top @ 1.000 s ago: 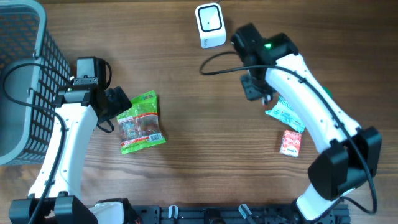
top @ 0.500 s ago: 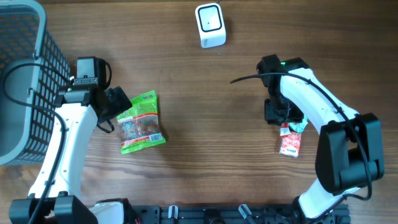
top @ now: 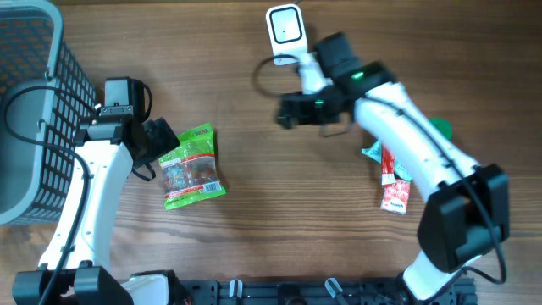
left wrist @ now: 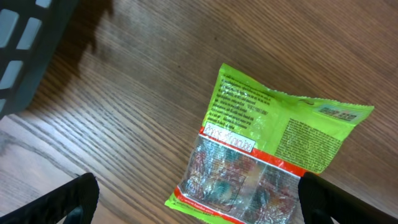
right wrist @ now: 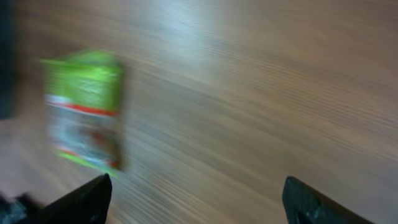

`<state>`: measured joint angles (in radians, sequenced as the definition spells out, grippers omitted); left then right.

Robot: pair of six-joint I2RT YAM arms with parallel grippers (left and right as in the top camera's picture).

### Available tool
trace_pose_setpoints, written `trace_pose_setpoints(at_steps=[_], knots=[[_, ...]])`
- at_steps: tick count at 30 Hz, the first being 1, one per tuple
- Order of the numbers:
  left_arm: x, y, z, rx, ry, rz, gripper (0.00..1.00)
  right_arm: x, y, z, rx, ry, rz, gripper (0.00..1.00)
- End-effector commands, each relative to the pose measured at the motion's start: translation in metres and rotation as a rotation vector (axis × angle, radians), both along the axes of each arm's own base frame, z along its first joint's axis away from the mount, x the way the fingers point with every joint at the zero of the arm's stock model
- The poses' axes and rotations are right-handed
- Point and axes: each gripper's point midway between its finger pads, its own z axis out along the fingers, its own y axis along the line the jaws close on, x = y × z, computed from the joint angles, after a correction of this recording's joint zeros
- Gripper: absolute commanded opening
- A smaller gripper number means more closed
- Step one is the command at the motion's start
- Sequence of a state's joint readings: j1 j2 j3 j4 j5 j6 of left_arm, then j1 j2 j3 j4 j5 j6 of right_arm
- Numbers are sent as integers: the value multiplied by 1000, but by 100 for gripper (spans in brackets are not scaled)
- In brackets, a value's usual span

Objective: Scan the item barcode
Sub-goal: 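Reach the right gripper to the green gummy bag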

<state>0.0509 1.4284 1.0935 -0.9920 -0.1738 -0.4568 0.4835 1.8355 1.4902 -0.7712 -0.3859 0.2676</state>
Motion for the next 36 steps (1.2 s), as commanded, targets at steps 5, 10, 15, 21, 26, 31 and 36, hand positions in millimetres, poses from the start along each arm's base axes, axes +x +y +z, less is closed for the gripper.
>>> trace_pose_setpoints(at_steps=[5, 10, 15, 21, 26, 31, 36], knots=[[4, 1, 5, 1, -17, -4, 100, -34, 102, -30, 22, -48, 33, 92], [3, 1, 5, 1, -16, -4, 100, -50, 133, -74, -61, -70, 14, 91], [4, 1, 5, 1, -17, -3, 100, -61, 155, -112, -53, -44, 62, 84], [4, 1, 5, 1, -17, -3, 100, -71, 155, -149, -103, 0, 75, 31], [3, 1, 5, 1, -16, -3, 100, -54, 130, -139, -165, -16, -20, 6], [4, 1, 5, 1, -17, -3, 100, -24, 36, -96, -367, -30, -381, 4], [4, 1, 5, 1, -17, -3, 100, -41, -23, -82, -447, 150, -544, 4]])
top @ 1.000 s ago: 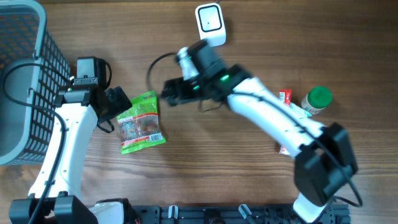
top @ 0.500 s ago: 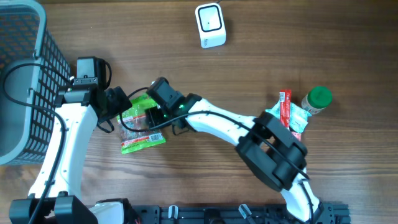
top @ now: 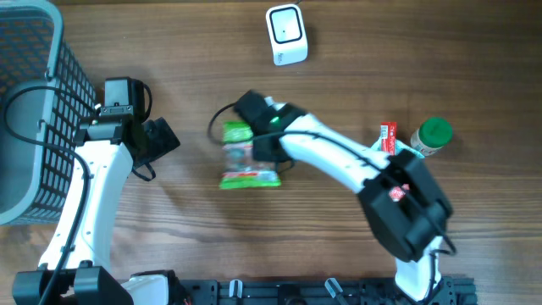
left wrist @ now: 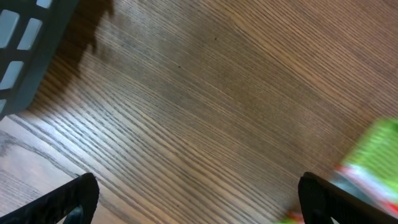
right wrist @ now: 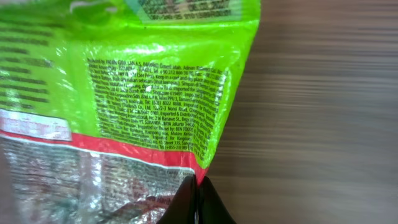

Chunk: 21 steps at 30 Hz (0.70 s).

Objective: Scan the item barcode
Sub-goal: 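Reach the right gripper to the green gummy bag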

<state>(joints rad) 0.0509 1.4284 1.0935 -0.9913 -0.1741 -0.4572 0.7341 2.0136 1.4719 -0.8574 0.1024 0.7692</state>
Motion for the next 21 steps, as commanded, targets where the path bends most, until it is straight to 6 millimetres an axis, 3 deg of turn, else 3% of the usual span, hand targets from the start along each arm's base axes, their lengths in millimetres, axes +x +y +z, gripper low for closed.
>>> trace_pose_setpoints(at_steps=[1, 6, 12, 13, 15, 16, 20, 21], knots=[[3, 1, 5, 1, -15, -4, 100, -8, -26, 12, -4, 55, -174, 4], [3, 1, 5, 1, -15, -4, 100, -42, -21, -5, 30, 188, -220, 10], [3, 1, 5, 1, -16, -4, 100, -53, -31, -12, -5, 218, -309, 16], [3, 1, 5, 1, -16, -4, 100, -54, -32, -11, -10, 221, -282, 25], [3, 1, 5, 1, -16, -4, 100, -53, -33, -11, -21, 221, -161, 33], [3, 1, 5, 1, -16, -4, 100, -52, -35, -10, -23, 224, -96, 43], [3, 1, 5, 1, -15, -4, 100, -49, -44, 2, -2, 249, 72, 56], [3, 1, 5, 1, -16, -4, 100, -46, -43, 6, 18, 251, 129, 64]])
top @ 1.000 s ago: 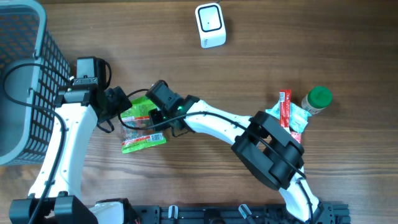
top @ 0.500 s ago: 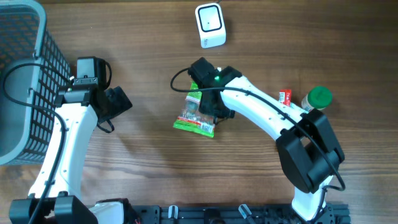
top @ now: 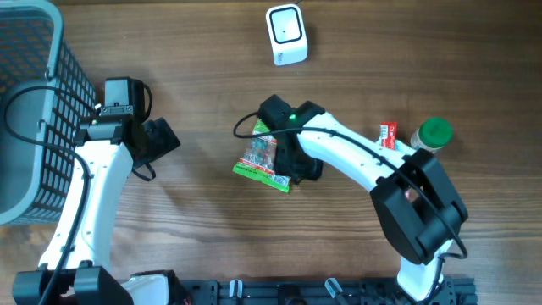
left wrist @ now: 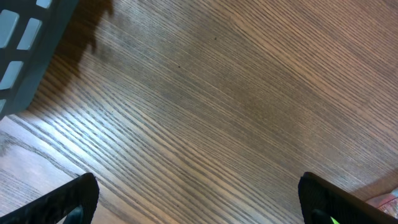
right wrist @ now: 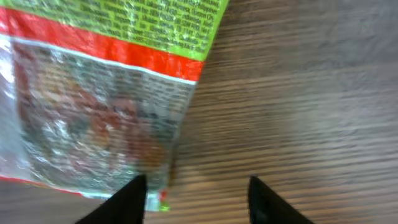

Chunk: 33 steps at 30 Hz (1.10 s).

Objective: Scan the item barcode
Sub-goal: 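Reach the right gripper to the green gummy bag, then grasp the gummy bag edge with the right gripper and adjust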

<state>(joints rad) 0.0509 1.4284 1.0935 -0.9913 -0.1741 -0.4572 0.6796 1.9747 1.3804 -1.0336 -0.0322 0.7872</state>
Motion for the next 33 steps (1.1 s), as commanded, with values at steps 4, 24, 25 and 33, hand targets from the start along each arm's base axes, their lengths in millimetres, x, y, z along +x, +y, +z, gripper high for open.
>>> trace_pose_setpoints(at_steps=[4, 24, 25, 33], knots=[[3, 1, 5, 1, -16, -4, 100, 17, 2, 39, 144, -10, 329, 77], [3, 1, 5, 1, -15, -4, 100, 95, 37, 50, 179, -403, 810, 85], [3, 1, 5, 1, -16, -4, 100, 98, 32, 50, 147, -408, 805, 85], [3, 1, 5, 1, -16, -4, 100, 108, 10, 41, 94, -409, 768, 85]])
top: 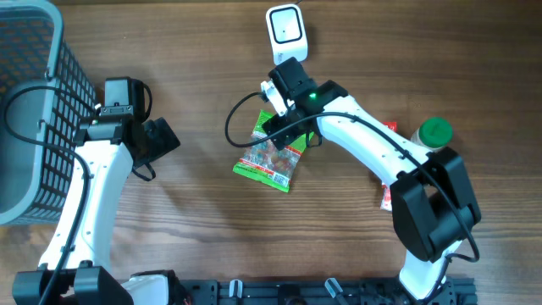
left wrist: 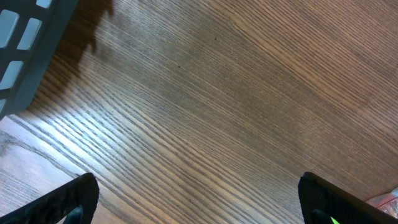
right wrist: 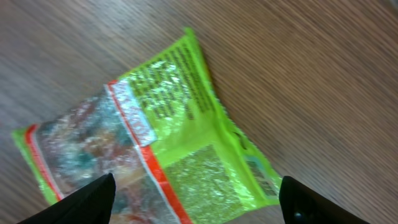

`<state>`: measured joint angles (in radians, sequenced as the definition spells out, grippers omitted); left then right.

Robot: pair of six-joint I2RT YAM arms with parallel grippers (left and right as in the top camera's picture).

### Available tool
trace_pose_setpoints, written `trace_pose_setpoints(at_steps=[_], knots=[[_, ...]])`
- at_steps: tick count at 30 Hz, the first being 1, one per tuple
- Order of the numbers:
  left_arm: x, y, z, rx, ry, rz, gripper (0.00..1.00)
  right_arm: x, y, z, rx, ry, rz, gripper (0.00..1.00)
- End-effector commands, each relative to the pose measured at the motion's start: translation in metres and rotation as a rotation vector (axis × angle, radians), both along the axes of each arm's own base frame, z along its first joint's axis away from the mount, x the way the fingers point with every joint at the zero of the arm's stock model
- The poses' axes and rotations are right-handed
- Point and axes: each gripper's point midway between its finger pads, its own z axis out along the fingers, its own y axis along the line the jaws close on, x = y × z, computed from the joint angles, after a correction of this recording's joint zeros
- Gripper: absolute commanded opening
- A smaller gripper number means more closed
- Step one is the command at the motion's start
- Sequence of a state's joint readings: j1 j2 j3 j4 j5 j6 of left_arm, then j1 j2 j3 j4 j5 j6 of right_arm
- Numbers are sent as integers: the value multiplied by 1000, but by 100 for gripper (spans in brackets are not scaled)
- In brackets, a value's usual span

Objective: Scan the item barcode
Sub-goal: 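Grasp the gummy bag edge with the right gripper and adjust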

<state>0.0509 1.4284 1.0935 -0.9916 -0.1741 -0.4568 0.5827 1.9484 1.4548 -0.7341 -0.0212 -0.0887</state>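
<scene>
A green and red snack packet (top: 273, 158) lies flat in the middle of the table, below the white scanner (top: 286, 32). My right gripper (top: 279, 119) hangs open over the packet's far, green end, between packet and scanner. In the right wrist view the packet (right wrist: 155, 143) lies under the spread fingers (right wrist: 93, 199), printed back side up, and nothing is held. My left gripper (top: 161, 140) is open over bare wood at the left. Only a sliver of the packet (left wrist: 382, 200) shows at the left wrist view's lower right edge.
A grey mesh basket (top: 34, 110) fills the far left. At the right stand a green-capped bottle (top: 434, 133) and a red packet (top: 388, 131), partly under my right arm. The right arm's cable loops left of the snack packet.
My right gripper, open beside the packet's lower right, now hangs open over its far end nearer the scanner. The packet lies about where it was. The left arm has not moved.
The packet first lay by my open left gripper while my right gripper was up near the scanner. Then the right gripper was shut on the packet, further right. Then the packet lay mid-table, released, and the right gripper has since shifted to its far end.
</scene>
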Motion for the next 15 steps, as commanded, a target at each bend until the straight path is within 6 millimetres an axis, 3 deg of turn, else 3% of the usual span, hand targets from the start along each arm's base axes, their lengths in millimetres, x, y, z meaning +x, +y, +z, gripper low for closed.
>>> trace_pose_setpoints(at_steps=[1, 9, 15], knots=[[3, 1, 5, 1, -16, -4, 100, 5, -18, -2, -18, -17, -16, 85], [3, 1, 5, 1, -16, -4, 100, -4, -13, -24, 20, -18, 119, 89], [3, 1, 5, 1, -16, -4, 100, -12, 6, -26, 114, -16, 230, 92]])
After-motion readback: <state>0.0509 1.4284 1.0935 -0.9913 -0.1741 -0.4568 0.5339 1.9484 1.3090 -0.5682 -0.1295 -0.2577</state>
